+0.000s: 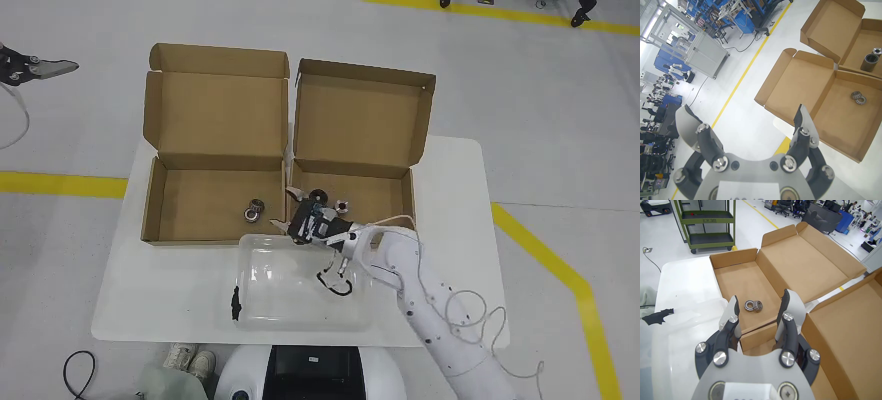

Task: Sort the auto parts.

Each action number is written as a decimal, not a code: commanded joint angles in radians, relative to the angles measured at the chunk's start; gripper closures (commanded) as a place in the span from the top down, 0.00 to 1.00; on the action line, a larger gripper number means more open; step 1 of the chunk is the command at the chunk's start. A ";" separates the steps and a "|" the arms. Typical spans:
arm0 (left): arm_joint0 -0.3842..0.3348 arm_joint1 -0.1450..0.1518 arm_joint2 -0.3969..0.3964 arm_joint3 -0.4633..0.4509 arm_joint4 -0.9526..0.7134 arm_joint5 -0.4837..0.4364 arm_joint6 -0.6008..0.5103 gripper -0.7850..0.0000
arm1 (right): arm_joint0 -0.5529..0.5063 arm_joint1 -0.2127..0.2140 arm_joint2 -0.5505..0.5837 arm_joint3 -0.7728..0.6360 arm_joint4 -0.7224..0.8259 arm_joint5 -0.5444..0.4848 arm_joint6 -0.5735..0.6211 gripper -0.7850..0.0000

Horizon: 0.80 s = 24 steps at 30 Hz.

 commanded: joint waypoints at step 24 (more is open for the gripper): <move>0.000 0.000 0.000 0.000 0.000 0.000 0.000 1.00 | -0.370 0.088 0.276 -0.299 -0.062 0.091 -0.133 1.00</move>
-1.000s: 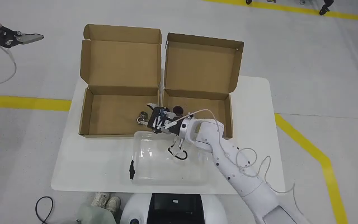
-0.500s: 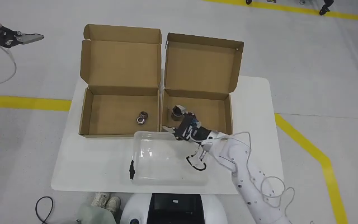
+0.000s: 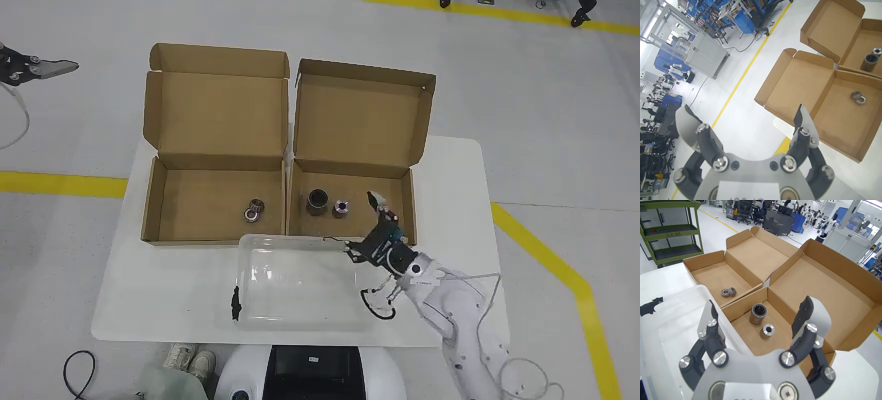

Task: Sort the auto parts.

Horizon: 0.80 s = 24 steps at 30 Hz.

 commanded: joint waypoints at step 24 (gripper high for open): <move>0.000 0.000 0.000 0.000 0.000 0.000 0.000 1.00 | -0.515 0.050 0.321 -0.279 0.009 0.219 -0.283 1.00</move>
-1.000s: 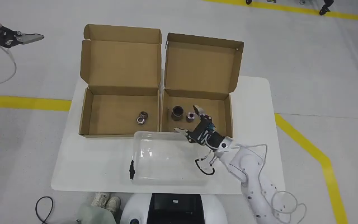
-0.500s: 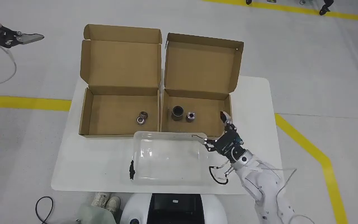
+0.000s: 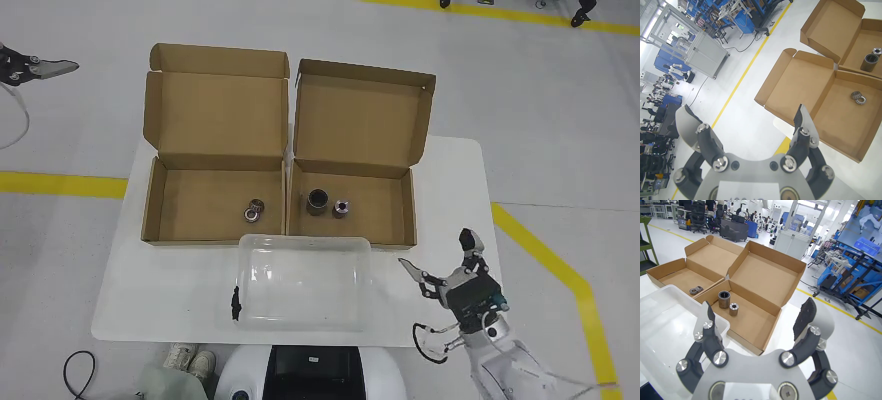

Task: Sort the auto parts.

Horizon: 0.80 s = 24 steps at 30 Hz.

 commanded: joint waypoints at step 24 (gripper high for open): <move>0.000 0.000 0.000 0.000 0.000 0.000 0.000 1.00 | -0.158 0.005 0.042 -0.150 -0.056 0.087 -0.028 1.00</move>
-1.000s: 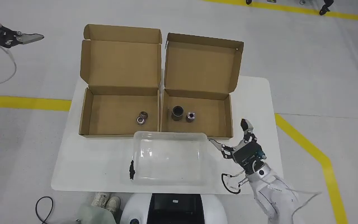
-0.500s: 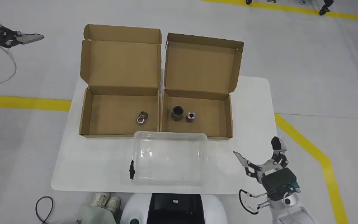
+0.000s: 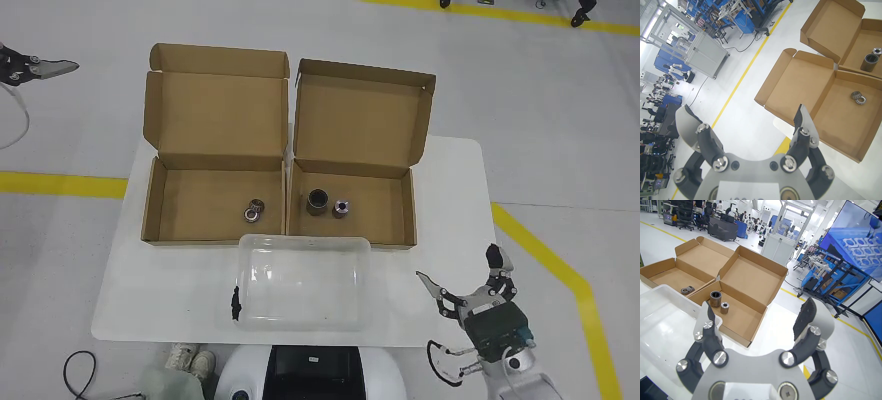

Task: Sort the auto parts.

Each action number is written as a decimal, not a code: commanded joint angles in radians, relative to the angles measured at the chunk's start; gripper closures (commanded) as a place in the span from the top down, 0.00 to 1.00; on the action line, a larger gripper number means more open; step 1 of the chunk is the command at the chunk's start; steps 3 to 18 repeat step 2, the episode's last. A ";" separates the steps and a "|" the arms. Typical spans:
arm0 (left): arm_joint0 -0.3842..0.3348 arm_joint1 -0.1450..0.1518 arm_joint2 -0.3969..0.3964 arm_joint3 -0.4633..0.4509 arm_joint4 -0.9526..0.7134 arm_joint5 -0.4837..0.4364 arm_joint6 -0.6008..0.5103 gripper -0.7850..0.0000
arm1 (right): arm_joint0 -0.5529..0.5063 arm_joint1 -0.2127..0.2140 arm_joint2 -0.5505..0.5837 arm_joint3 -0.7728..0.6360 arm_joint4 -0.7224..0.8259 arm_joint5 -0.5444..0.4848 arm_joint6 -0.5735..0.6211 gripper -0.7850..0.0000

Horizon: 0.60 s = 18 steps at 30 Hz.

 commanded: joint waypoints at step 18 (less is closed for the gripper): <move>0.000 0.000 0.000 0.000 0.000 0.000 0.000 1.00 | 0.000 0.000 0.000 0.000 0.000 0.000 0.000 1.00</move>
